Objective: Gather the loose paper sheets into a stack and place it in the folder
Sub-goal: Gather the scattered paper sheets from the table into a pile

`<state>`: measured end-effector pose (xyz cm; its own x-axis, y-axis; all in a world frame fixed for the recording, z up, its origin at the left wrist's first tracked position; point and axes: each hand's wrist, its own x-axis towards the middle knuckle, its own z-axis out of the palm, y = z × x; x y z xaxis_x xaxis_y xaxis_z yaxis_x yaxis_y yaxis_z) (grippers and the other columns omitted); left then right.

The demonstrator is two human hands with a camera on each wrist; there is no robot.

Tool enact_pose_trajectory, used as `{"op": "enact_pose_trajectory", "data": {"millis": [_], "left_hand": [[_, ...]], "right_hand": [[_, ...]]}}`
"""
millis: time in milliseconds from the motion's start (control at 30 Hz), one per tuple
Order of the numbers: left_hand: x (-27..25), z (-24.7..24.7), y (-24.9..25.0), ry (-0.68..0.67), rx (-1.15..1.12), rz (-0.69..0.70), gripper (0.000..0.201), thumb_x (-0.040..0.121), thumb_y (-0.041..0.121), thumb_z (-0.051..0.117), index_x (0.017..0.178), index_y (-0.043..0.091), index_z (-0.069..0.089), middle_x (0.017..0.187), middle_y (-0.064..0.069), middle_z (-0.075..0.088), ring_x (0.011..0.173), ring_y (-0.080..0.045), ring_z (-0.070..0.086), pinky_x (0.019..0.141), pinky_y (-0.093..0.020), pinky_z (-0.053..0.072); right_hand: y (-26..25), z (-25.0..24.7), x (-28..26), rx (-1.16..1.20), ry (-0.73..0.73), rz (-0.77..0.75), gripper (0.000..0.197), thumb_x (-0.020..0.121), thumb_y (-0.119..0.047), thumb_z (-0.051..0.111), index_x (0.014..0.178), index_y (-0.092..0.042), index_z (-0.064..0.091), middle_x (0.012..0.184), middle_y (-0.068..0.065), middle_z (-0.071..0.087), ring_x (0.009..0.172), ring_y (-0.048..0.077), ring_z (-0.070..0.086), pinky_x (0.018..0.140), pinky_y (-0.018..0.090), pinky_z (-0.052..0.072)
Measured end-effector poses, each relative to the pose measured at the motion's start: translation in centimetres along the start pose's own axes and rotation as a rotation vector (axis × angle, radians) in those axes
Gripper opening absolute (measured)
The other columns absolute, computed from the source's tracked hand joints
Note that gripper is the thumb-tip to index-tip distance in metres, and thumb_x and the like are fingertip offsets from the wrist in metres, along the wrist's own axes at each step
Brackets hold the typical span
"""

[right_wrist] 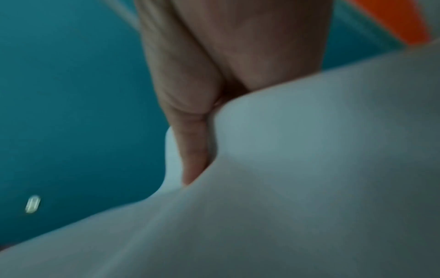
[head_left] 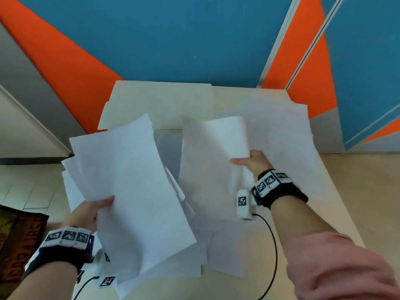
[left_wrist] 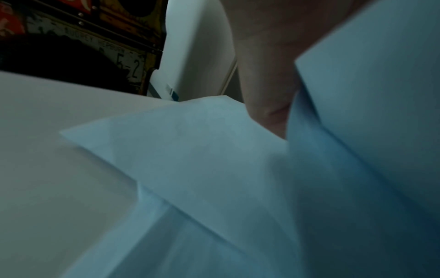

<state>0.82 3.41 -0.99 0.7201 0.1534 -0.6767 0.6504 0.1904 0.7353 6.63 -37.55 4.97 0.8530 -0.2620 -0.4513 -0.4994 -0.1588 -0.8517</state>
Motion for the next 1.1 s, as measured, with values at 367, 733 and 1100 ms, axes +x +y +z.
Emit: {"op": "enact_pose_trajectory", "data": {"millis": [367, 733, 1100], "left_hand": [[-1.9, -3.0, 0.0, 0.061, -0.067, 0.009, 0.043, 0.089, 0.001, 0.053, 0.132, 0.0, 0.049, 0.129, -0.021, 0.057, 0.114, -0.04, 0.055, 0.084, -0.046, 0.048], [-1.9, -2.5, -0.2, 0.052, -0.036, -0.061, 0.042, 0.09, 0.0, 0.052, 0.132, -0.005, 0.047, 0.127, -0.023, 0.056, 0.112, -0.04, 0.055, 0.094, -0.048, 0.042], [-2.4, 1.9, 2.5, 0.088, -0.016, 0.108, 0.044, 0.083, -0.008, 0.058, 0.126, -0.011, 0.049, 0.119, -0.024, 0.058, 0.095, -0.037, 0.058, 0.09, -0.047, 0.045]], "right_hand": [[3.3, 11.3, 0.9, -0.516, 0.154, 0.35, 0.099, 0.074, -0.021, 0.076, 0.146, -0.003, 0.01, 0.147, 0.016, 0.03, 0.132, 0.031, 0.04, 0.102, 0.034, 0.04], [0.7, 6.3, 0.2, -0.383, 0.065, -0.049, 0.037, 0.074, 0.003, 0.071, 0.11, 0.008, 0.062, 0.114, 0.023, 0.066, 0.095, 0.027, 0.063, 0.08, 0.027, 0.047], [-13.4, -7.8, -6.9, -0.157, -0.095, -0.397, 0.081, 0.02, -0.054, 0.089, 0.09, -0.018, 0.068, 0.082, -0.008, 0.075, 0.066, -0.003, 0.069, 0.061, 0.02, 0.058]]}}
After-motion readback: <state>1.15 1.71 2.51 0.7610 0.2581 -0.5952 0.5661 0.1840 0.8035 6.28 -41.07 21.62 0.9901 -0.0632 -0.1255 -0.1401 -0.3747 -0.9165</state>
